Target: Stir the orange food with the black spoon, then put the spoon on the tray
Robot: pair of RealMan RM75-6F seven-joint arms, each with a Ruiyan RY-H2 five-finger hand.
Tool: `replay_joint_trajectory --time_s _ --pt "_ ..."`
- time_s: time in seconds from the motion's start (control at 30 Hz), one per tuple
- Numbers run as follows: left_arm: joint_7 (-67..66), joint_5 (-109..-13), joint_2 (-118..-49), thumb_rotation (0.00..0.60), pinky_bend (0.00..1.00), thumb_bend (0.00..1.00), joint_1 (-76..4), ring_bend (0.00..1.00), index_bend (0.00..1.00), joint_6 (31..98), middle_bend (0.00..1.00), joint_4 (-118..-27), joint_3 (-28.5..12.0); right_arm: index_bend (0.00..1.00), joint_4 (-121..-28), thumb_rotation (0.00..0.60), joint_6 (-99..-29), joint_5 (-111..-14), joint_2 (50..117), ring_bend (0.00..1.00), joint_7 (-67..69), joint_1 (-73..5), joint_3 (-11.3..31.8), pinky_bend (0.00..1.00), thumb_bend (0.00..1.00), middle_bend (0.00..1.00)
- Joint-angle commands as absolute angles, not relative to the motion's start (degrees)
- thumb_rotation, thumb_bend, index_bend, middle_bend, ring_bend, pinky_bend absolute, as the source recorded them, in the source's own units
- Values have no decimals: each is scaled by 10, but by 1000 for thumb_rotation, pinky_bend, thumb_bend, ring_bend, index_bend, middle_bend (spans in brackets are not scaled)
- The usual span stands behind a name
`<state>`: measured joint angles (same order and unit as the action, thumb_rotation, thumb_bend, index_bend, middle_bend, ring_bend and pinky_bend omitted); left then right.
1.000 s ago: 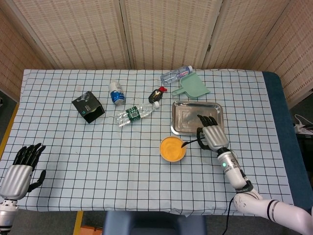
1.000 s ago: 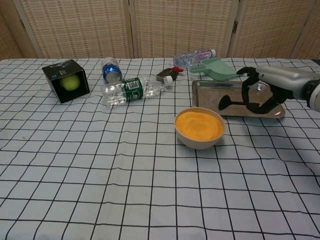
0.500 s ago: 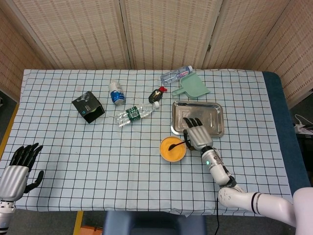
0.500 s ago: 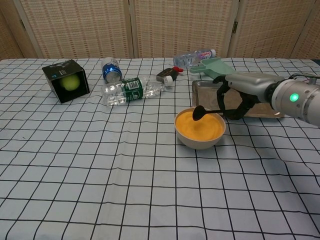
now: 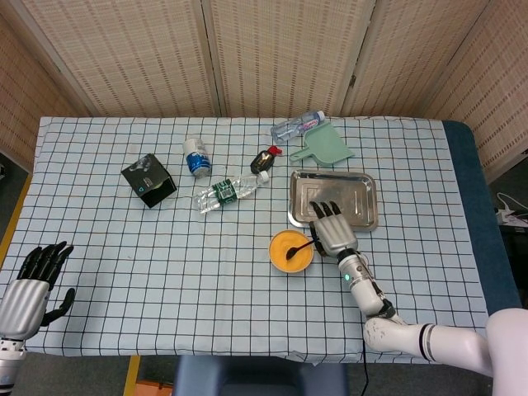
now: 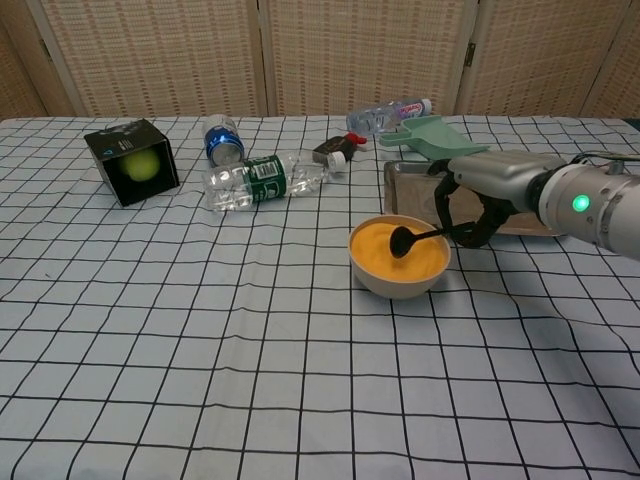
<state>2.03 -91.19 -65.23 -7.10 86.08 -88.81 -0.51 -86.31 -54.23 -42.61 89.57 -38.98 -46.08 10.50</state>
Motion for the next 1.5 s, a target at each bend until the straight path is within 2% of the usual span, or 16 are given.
replay_joint_trajectory --time_s 0.03,0.27,0.37,0.4,0.5,0.57,0.67,0.87,1.0,1.07,1.13,1.17,1.2,1.3,1.37,1.5 --pt "20 -913 -653 600 32 463 -71 0 0 862 0 -888 -5 518 -871 600 -550 -427 890 0 -390 -461 102 0 350 3" --pt "15 -914 -654 600 33 463 -72 0 0 862 0 -890 -5 493 -882 600 -556 -428 882 0 -386 -464 97 0 351 3" --pt "16 -915 -654 600 33 463 -71 0 0 863 0 -890 -5 449 -885 600 -561 -429 881 0 -387 -465 95 0 351 3" --pt "16 -915 -654 600 33 463 -71 0 0 863 0 -889 -5 416 -887 600 -563 -428 880 0 -387 -465 94 0 351 3" --pt "17 -915 -654 600 32 464 -71 0 0 864 0 -888 -5 186 -898 600 -568 -432 870 0 -382 -463 92 0 351 2" --pt "17 -916 -654 600 32 465 -70 0 0 864 0 -888 -4 67 -908 600 -570 -441 861 0 -372 -459 92 0 351 0" --pt "17 -915 -653 600 32 465 -70 0 0 865 0 -888 -5 0 -927 600 -569 -460 841 0 -348 -450 90 0 334 0" --pt "13 -915 -655 600 33 465 -70 0 0 866 0 -888 -5 0 -960 600 -592 -547 805 0 -260 -411 81 0 274 0" --pt "7 -914 -657 600 32 464 -70 0 0 864 0 -888 -5 0 -935 600 -638 -670 807 0 -148 -365 57 0 270 0" --pt "2 -914 -659 600 33 465 -71 0 0 861 0 -889 -4 12 -895 600 -683 -752 817 0 -94 -338 30 0 269 0" --pt "-3 -913 -660 600 33 465 -72 0 0 859 0 -890 -4 77 -829 600 -737 -827 838 0 -72 -317 4 0 268 0" --pt "-5 -913 -661 600 32 465 -72 0 0 858 0 -890 -4 150 -798 600 -759 -851 849 0 -68 -309 -4 0 268 0" --pt "-7 -913 -662 600 32 465 -72 0 0 857 0 -890 -4 210 -769 600 -777 -871 860 0 -66 -302 -10 0 268 0" --pt "-11 -912 -663 600 32 465 -73 0 0 856 0 -891 -4 305 -722 600 -800 -895 879 0 -61 -293 -18 0 268 0" --pt "-16 -912 -665 600 33 465 -74 0 0 853 0 -891 -3 357 -664 600 -820 -914 899 0 -72 -281 -25 0 268 0" --pt "-18 -911 -666 600 33 465 -74 0 0 850 0 -892 -3 385 -574 600 -839 -929 939 0 -77 -268 -25 0 269 0"
